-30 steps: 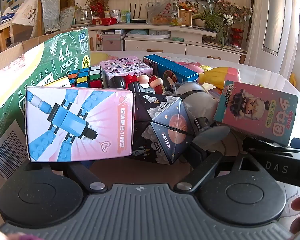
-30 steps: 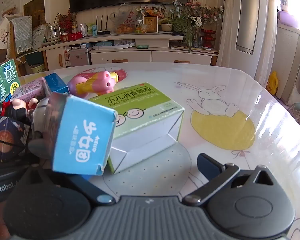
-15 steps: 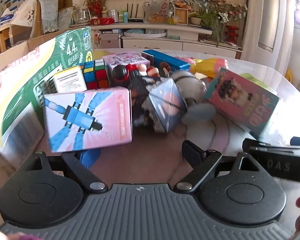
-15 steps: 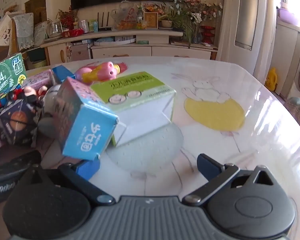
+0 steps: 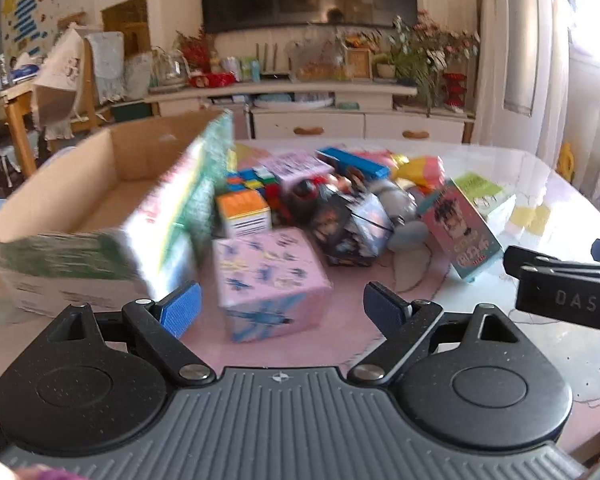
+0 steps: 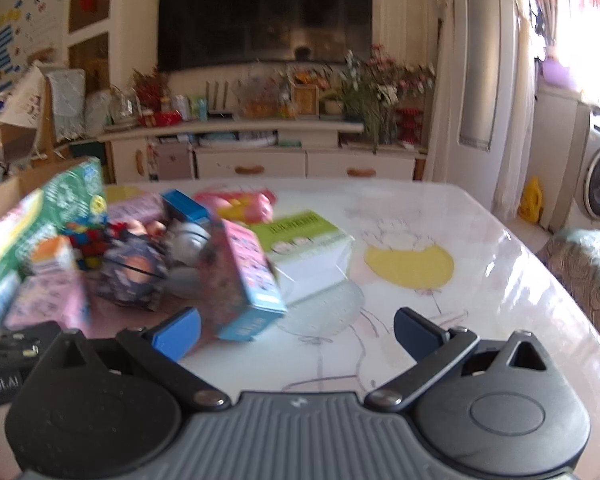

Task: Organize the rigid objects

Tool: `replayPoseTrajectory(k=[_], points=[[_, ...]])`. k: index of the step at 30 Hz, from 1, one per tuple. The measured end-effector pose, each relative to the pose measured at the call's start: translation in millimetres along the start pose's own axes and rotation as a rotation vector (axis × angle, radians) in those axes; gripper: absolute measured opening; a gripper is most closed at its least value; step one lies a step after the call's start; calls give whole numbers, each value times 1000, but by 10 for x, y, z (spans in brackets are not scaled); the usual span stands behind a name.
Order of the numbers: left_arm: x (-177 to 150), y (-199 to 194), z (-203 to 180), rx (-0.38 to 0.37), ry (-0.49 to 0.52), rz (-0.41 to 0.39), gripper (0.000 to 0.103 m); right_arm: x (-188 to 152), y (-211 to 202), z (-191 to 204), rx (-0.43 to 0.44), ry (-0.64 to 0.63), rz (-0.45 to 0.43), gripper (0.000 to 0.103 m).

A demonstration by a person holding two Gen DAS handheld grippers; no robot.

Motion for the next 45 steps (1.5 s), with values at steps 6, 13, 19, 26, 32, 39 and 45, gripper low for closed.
replayPoseTrajectory(k=[6, 13, 19, 26, 32, 39, 45], points=[[59, -417, 350, 41, -13, -46, 103, 98, -379, 241, 36, -39, -52, 102], [59, -876, 668, 100, -34, -77, 103, 225, -800, 517, 112, -60, -97, 102], [22, -1177, 905, 147, -61, -105, 103, 305, -1116, 771, 170, -100, -153, 102], [15, -1391, 1035, 171, -72, -137, 103, 331, -1339, 991, 215, -136, -198, 102], [23, -1520, 1061, 161, -84, -156, 103, 337, -1466, 1040, 234, -144, -229, 102], [70, -1520, 1021, 147, -92, -176, 103, 334, -1573, 1013, 233, -132, -268, 102], [53, -1469, 949, 125, -80, -183, 103, 258, -1553, 940, 216, -132, -292, 102]])
Point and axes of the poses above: each gripper's, at about its wrist camera, not at the fingertips, and y roughly the way its jaws point, z to its left, x to its top, the point moved 1 cm from there along y, roughly the way its jaws point, and after that the axes turned 11 degrees about -x, right-handed, at the moved point
